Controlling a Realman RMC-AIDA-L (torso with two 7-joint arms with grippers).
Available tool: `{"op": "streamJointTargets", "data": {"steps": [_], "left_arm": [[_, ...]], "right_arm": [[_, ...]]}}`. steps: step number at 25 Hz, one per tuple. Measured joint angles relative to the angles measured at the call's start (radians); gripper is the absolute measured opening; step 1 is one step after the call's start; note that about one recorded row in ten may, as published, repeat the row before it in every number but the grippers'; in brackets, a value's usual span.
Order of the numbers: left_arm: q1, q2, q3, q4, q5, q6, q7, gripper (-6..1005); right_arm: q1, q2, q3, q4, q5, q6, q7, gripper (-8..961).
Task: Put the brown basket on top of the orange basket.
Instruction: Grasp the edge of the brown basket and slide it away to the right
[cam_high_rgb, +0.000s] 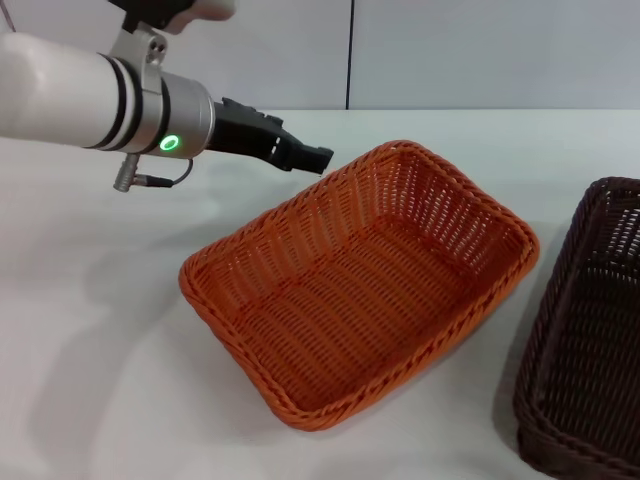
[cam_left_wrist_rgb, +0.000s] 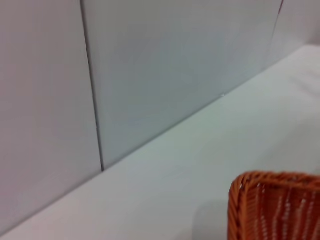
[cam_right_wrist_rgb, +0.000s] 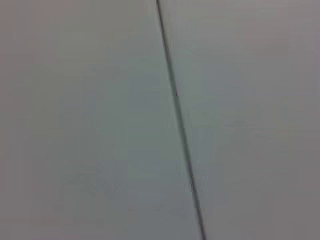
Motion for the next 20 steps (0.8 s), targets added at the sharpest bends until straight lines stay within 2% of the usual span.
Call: {"op": "streamJointTargets", "data": {"steps": [1, 2, 4, 5, 6, 8, 9, 10, 11, 13, 14, 15, 17, 19, 20], "left_arm": [[0.0, 0.0, 0.0, 0.0, 0.0, 0.0, 0.0, 755], [0.0, 0.0, 0.0, 0.0, 0.0, 0.0, 0.0, 787], [0.047, 0.0, -0.011, 0.024, -0.081, -0.047, 0.074, 819], [0.063, -0.001, -0.011, 0.031, -0.111, -0.074, 0.1, 819], [0.086, -0.001, -0.011, 0.04, -0.144, -0.11, 0.132, 818], [0.141, -0.003, -0.004, 0.058, -0.251, -0.199, 0.212, 818], [0.161, -0.004, 0.0, 0.06, -0.314, -0.244, 0.258, 818], [0.191, -0.004, 0.008, 0.058, -0.404, -0.308, 0.327, 818], [0.214, -0.005, 0.019, 0.051, -0.497, -0.366, 0.401, 817], [0.246, -0.005, 0.049, 0.029, -0.677, -0.454, 0.544, 817], [0.246, -0.005, 0.049, 0.029, -0.677, -0.454, 0.544, 817], [0.262, -0.005, 0.065, -0.008, -0.868, -0.505, 0.703, 817], [0.26, -0.005, 0.066, -0.035, -0.955, -0.51, 0.772, 816], [0.26, -0.005, 0.066, -0.035, -0.955, -0.51, 0.772, 816], [0.26, -0.005, 0.066, -0.035, -0.955, -0.51, 0.772, 816]], "right_arm": [[0.0, 0.0, 0.0, 0.0, 0.0, 0.0, 0.0, 564], [-0.005, -0.01, 0.0, -0.037, -0.059, -0.014, 0.075, 564], [-0.012, -0.044, -0.002, -0.122, -0.218, -0.03, 0.255, 564], [-0.013, -0.08, -0.011, -0.195, -0.373, -0.031, 0.416, 564], [-0.013, -0.08, -0.011, -0.195, -0.373, -0.031, 0.416, 564], [-0.006, -0.132, -0.026, -0.275, -0.555, -0.03, 0.632, 564], [0.001, -0.151, -0.032, -0.297, -0.617, -0.029, 0.697, 564], [0.028, -0.205, -0.058, -0.334, -0.786, -0.019, 0.837, 564], [0.028, -0.205, -0.058, -0.334, -0.786, -0.019, 0.837, 564], [0.062, -0.266, -0.097, -0.383, -0.986, 0.028, 0.989, 564], [0.062, -0.266, -0.097, -0.383, -0.986, 0.028, 0.989, 564], [0.074, -0.279, -0.106, -0.408, -1.052, 0.062, 1.035, 563], [0.096, -0.294, -0.114, -0.465, -1.181, 0.138, 1.116, 563], [0.107, -0.295, -0.115, -0.536, -1.283, 0.204, 1.171, 563], [0.109, -0.279, -0.116, -0.618, -1.383, 0.24, 1.205, 563]]}}
